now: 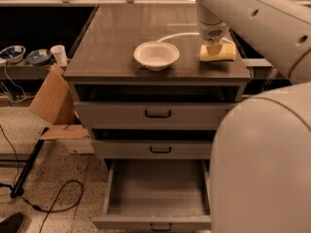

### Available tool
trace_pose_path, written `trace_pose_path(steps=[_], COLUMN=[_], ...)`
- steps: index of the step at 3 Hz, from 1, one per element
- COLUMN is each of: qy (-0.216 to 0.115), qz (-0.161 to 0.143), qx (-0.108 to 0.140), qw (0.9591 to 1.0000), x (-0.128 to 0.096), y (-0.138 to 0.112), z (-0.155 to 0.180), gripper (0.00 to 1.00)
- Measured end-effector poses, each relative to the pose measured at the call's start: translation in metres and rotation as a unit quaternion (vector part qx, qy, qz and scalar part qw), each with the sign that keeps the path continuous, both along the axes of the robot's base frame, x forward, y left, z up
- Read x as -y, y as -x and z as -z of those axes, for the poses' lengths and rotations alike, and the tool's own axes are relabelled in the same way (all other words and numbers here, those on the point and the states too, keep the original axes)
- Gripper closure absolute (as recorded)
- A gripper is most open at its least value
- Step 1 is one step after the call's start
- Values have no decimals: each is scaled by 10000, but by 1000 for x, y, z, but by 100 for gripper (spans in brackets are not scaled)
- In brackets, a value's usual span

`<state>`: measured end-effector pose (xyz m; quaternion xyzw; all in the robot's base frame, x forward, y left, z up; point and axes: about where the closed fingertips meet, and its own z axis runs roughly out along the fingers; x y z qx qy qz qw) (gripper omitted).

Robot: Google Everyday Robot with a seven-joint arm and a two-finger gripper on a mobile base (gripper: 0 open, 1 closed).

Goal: Pick sponge from bottom drawer and place on counter

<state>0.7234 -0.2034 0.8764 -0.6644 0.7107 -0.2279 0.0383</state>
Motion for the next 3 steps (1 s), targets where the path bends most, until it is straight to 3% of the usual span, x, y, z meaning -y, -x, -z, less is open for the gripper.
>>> trace_pose_path(steps=[1, 3], qy=[-130, -294], qz=[-124, -187], qx=[-34, -80], qw=[9998, 9994], x=[1, 2], y=[-15, -17], z=[14, 25], gripper=[85, 37])
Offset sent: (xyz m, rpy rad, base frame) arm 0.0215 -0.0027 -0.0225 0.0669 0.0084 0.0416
